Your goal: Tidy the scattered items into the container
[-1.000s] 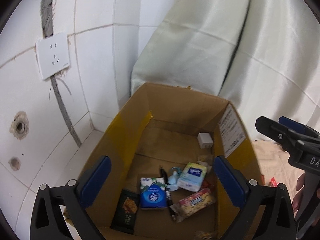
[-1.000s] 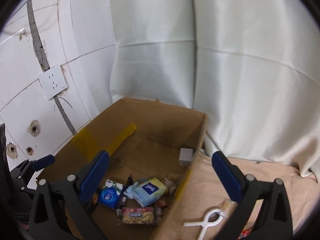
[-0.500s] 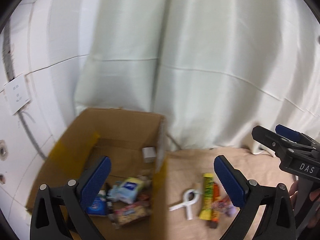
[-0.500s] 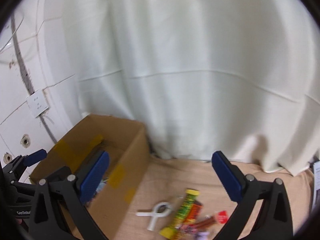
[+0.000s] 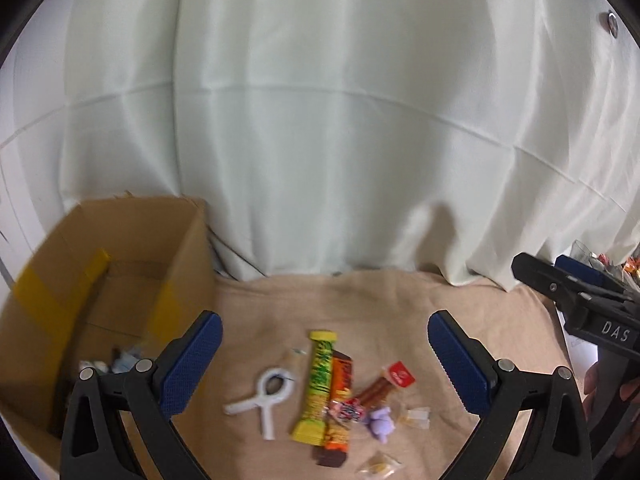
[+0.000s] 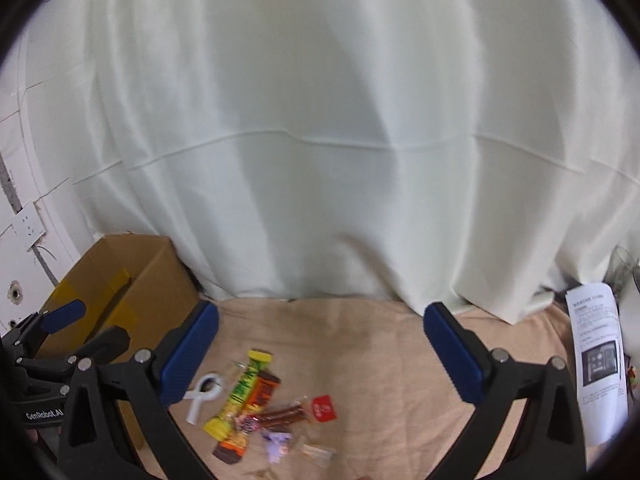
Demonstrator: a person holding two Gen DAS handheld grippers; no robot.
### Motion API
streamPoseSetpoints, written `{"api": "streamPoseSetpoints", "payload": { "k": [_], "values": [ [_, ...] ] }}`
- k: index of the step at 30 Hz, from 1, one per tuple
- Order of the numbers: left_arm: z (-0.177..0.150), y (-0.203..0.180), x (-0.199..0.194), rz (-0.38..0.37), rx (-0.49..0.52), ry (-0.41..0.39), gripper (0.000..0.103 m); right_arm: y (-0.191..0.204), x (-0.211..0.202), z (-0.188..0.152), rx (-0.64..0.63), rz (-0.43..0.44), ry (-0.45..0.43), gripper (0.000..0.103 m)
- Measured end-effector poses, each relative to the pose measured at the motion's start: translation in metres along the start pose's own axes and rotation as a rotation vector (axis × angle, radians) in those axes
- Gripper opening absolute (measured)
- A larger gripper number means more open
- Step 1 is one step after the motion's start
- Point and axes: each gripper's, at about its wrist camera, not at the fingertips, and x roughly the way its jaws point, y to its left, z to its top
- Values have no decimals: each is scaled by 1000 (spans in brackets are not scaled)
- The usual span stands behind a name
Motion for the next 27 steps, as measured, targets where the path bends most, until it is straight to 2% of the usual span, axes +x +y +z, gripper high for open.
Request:
{"api": "streamPoseSetpoints", "payload": {
  "k": [13, 19, 22, 27],
  "values": [
    [-60, 3, 56, 26, -11, 98, 103, -12, 60, -67, -5, 1, 149, 103],
    [-89, 12, 73, 19, -32, 135, 103, -15, 72, -94, -49, -11, 199, 103],
    [-102, 8, 77, 40, -1, 156, 103, -19, 76, -106, -41, 3, 223, 103],
    [-116, 6, 78, 17, 5, 171, 103, -16, 84, -122, -100, 29, 264, 103]
  ]
}}
